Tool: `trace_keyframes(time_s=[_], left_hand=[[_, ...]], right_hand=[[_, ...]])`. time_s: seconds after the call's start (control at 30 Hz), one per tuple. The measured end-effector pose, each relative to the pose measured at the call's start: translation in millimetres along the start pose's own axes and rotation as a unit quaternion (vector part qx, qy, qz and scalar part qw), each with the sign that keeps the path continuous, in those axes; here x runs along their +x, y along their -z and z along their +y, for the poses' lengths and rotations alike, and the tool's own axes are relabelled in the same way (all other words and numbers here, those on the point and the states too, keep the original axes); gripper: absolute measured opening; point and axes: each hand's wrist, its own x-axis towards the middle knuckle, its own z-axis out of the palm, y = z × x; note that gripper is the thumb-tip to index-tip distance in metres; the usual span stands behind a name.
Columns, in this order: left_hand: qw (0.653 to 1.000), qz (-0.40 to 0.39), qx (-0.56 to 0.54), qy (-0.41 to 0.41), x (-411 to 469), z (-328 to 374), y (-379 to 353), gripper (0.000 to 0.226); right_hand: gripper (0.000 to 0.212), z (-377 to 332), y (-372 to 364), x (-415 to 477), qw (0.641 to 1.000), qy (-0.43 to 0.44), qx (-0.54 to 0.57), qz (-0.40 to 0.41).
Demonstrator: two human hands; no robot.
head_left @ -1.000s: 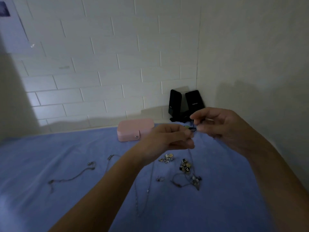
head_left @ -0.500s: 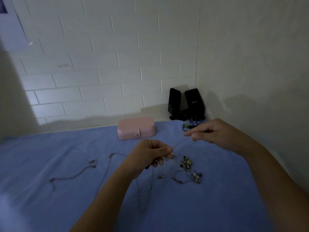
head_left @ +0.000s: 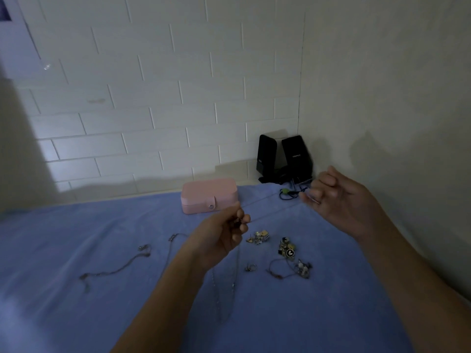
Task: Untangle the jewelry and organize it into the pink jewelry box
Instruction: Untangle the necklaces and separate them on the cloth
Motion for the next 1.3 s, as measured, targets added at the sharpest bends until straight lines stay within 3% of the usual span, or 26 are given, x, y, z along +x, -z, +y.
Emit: trace_keyframes(time_s=[0.1,0.23,0.37,0.47,0.57,0.63,0.73,0.9,1.03,1.1,1.2,1.3], left_hand=[[1.0,0.012,0.019,-0.005,4,-3,1,0.026],[0.995,0.005,0.102,-0.008,5,-7,3,0.025],[0.985,-0.028,0.168,-0.02,4,-13,-3,0.026],[0.975,-0.018,0.219,-0.031,7,-20,-6,0.03],[0.962,0.054,0.261,-0.061,9,-21,-2,0.033],[0.957,0.105,0.26,-0.077,11,-20,2,0.035],[0.956,0.147,0.234,-0.097,16,-19,4,0.034],[0.95,0.139,0.253,-0.119,18,-22,4,0.037],[0.953,0.154,0.23,-0.121,19,-22,6,0.034],[0.959,0.126,0.235,-0.098,16,-20,6,0.031],[0.963,0.008,0.265,-0.04,5,-25,-5,0.02],[0.95,-0.117,0.288,0.022,-6,-40,-33,0.01]], right_hand=[[0.014,0,-6,1,0.998,-0.006,0.007,-0.07],[0.02,-8,-16,-2,0.996,0.027,-0.081,-0.018],[0.02,-14,-16,-1,0.994,0.074,0.058,-0.056],[0.03,-16,-11,4,0.976,-0.02,0.176,-0.13],[0.037,-20,-10,6,0.987,-0.113,0.012,-0.11],[0.035,-23,-15,3,0.985,-0.095,-0.131,-0.062],[0.04,-28,-20,1,0.993,-0.034,-0.099,-0.047],[0.05,-25,-20,-4,0.998,-0.022,-0.021,-0.048],[0.035,-20,-26,-4,0.996,-0.026,-0.083,-0.002],[0.026,-24,-26,-1,0.992,-0.027,-0.12,0.025],[0.022,-37,-19,-1,0.98,-0.027,-0.177,0.09],[0.022,-56,-9,-7,0.938,-0.048,-0.311,0.146]])
